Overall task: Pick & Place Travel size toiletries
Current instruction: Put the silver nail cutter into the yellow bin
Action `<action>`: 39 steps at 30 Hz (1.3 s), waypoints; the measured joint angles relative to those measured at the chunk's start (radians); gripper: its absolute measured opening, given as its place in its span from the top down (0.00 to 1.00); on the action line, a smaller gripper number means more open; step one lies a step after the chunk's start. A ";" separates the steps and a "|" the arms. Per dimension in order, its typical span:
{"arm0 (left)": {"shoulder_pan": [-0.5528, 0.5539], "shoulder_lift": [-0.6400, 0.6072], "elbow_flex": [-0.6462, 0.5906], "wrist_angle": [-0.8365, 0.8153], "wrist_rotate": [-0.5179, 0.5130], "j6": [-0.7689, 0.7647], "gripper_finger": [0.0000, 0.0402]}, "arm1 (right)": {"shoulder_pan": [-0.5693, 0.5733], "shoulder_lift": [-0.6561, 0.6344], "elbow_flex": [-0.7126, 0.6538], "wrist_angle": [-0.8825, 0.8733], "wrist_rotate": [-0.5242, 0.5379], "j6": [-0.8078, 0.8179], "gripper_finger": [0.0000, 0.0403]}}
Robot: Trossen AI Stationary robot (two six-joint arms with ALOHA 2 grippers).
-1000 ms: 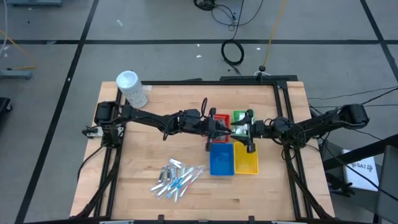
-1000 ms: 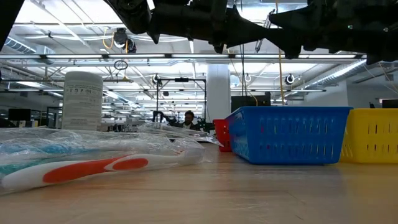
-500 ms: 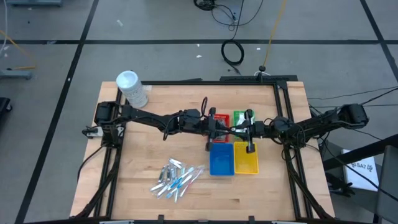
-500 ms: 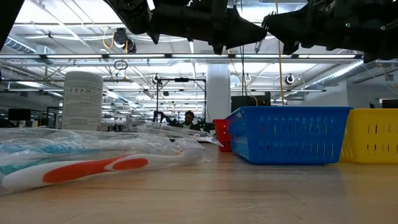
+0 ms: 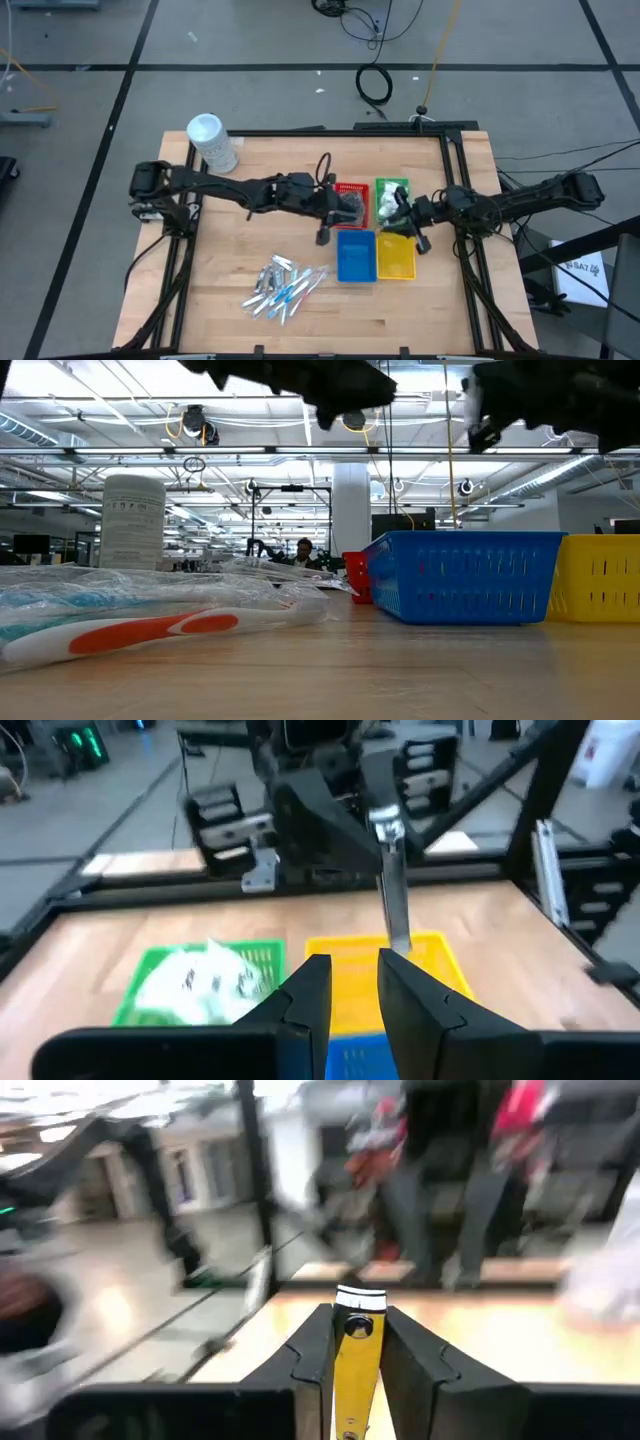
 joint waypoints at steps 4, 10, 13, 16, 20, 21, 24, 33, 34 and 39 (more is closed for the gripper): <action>-0.024 -0.076 0.001 -0.187 -0.077 -0.012 0.79 | 0.071 -0.069 0.000 -0.225 -0.036 0.089 0.89; -0.056 -0.103 0.001 -0.446 -0.298 -0.101 0.79 | 0.233 -0.064 0.000 -0.501 0.058 0.209 0.89; -0.064 -0.094 0.001 -0.498 -0.382 -0.166 0.79 | 0.292 -0.050 -0.002 -0.597 0.185 0.236 0.89; -0.067 -0.090 -0.001 -0.526 -0.416 -0.201 0.79 | 0.312 -0.046 -0.002 -0.645 0.257 0.290 0.88; -0.067 -0.092 -0.003 -0.515 -0.422 -0.211 0.79 | 0.315 -0.046 -0.002 -0.679 0.259 0.357 0.72; -0.067 -0.092 -0.004 -0.515 -0.422 -0.211 0.79 | 0.315 -0.046 -0.002 -0.678 0.259 0.361 0.67; -0.067 -0.092 -0.005 -0.516 -0.422 -0.207 0.79 | 0.315 -0.047 -0.002 -0.678 0.262 0.360 0.52; -0.071 -0.092 -0.005 -0.594 -0.402 -0.239 0.79 | 0.314 -0.047 -0.001 -0.596 0.263 0.283 0.35; -0.075 -0.094 -0.005 -0.632 -0.392 -0.265 0.79 | 0.314 -0.047 -0.001 -0.570 0.262 0.267 0.35; -0.127 -0.096 -0.005 -0.907 -0.375 -0.530 0.79 | 0.314 -0.048 -0.001 -0.379 0.259 0.124 0.36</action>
